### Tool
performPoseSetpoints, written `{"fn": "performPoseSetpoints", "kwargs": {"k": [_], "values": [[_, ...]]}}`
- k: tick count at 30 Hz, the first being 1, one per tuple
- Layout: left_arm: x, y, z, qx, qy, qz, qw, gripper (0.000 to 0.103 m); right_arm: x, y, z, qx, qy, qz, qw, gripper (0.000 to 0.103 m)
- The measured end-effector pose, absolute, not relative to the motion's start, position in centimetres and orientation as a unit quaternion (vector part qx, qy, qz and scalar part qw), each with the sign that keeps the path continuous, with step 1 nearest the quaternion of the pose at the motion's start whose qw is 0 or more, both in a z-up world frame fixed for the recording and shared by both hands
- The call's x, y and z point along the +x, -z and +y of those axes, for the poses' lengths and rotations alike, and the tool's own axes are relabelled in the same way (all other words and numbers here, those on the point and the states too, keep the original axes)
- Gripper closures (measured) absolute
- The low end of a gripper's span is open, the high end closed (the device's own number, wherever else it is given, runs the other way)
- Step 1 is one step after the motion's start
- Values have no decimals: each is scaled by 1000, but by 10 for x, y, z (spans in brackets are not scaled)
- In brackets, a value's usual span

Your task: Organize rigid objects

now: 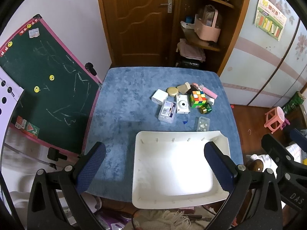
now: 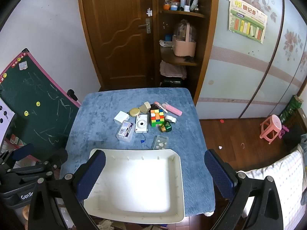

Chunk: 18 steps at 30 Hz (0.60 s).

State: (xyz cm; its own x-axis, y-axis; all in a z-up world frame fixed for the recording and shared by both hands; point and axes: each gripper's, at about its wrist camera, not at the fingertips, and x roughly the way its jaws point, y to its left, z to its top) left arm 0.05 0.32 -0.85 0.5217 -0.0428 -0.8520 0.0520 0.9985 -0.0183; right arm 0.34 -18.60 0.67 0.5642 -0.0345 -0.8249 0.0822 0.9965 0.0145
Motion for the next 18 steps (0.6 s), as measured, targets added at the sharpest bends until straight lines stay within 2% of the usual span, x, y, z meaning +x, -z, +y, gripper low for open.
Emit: {"fn": "performPoseSetpoints", "kwargs": {"k": [18], "values": [[0, 7, 3, 7, 27, 487, 873, 1, -2, -3, -188, 26, 35, 467, 883, 0]]}}
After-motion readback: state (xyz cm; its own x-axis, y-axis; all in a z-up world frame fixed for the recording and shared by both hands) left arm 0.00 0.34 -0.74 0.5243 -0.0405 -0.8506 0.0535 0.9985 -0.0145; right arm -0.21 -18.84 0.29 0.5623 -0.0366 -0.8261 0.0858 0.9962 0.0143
